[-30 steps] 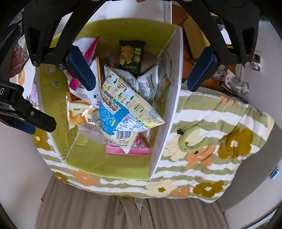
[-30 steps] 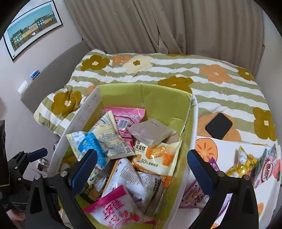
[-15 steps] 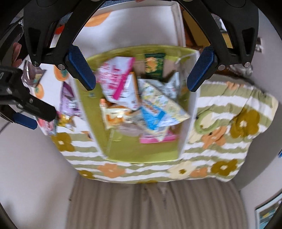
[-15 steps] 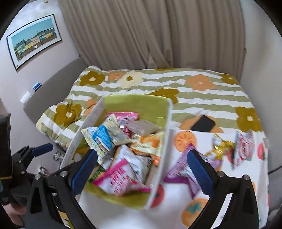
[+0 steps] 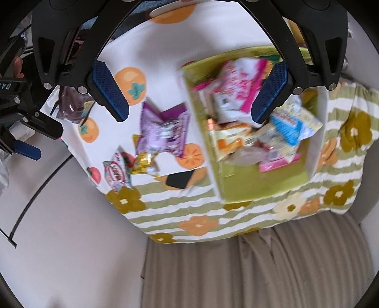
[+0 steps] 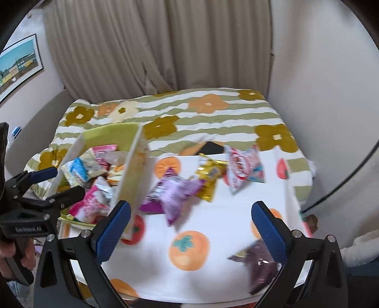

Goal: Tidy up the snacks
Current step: 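Grasp the purple bag with the left tool while the right tool grasps the brown-purple bag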

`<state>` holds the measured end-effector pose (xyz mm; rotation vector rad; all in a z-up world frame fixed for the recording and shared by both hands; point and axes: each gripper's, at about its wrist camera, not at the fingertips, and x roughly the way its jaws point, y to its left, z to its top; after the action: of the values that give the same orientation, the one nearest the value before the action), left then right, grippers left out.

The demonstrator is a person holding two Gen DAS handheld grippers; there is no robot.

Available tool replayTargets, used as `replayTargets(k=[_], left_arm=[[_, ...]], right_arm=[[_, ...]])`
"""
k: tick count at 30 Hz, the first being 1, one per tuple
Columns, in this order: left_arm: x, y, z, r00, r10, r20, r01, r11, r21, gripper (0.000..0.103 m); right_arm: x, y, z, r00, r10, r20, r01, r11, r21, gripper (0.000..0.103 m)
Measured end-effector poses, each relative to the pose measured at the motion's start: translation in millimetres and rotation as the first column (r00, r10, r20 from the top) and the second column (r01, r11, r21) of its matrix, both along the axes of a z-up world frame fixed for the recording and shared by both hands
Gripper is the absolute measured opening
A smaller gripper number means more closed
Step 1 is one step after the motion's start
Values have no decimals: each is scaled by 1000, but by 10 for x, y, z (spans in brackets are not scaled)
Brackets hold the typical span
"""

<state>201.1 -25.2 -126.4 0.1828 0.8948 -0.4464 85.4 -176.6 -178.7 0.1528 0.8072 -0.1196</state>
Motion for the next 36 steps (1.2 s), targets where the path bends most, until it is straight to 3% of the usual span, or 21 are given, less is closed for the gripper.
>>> replayTargets(k=[5, 12, 17, 27, 32, 33, 35, 36], left_arm=[[-8, -528, -100, 1000, -16, -27, 16, 1000, 22, 102], [141, -1252, -531, 996, 5, -89, 8, 990, 144, 102], [318, -1577, -931, 995, 39, -93, -13, 965, 263, 103], [659, -1688, -1624, 989, 129, -65, -89, 898, 431, 103], [817, -1675, -1849, 989, 137, -54, -96, 878, 469, 102], [842, -1660, -1890, 988, 140, -62, -95, 879, 467, 99], [878, -1627, -1966, 986, 141, -86, -86, 883, 462, 83], [883, -1616, -1991, 986, 140, -87, -84, 881, 465, 83]], right_arm=[[-142, -439, -94, 1000, -7, -21, 7, 1000, -3, 101], [-220, -853, -409, 993, 43, -111, -45, 999, -14, 101], [-164, -1038, -708, 976, 101, -192, -102, 995, 6, 101], [-71, -1034, -1317, 928, 205, -310, -224, 974, -27, 101], [-31, -973, -1549, 909, 234, -344, -262, 964, -37, 101], [-25, -962, -1579, 906, 237, -350, -270, 962, -46, 101], [-18, -951, -1646, 901, 240, -361, -281, 958, -64, 101], [-17, -953, -1667, 900, 241, -363, -282, 957, -64, 101]])
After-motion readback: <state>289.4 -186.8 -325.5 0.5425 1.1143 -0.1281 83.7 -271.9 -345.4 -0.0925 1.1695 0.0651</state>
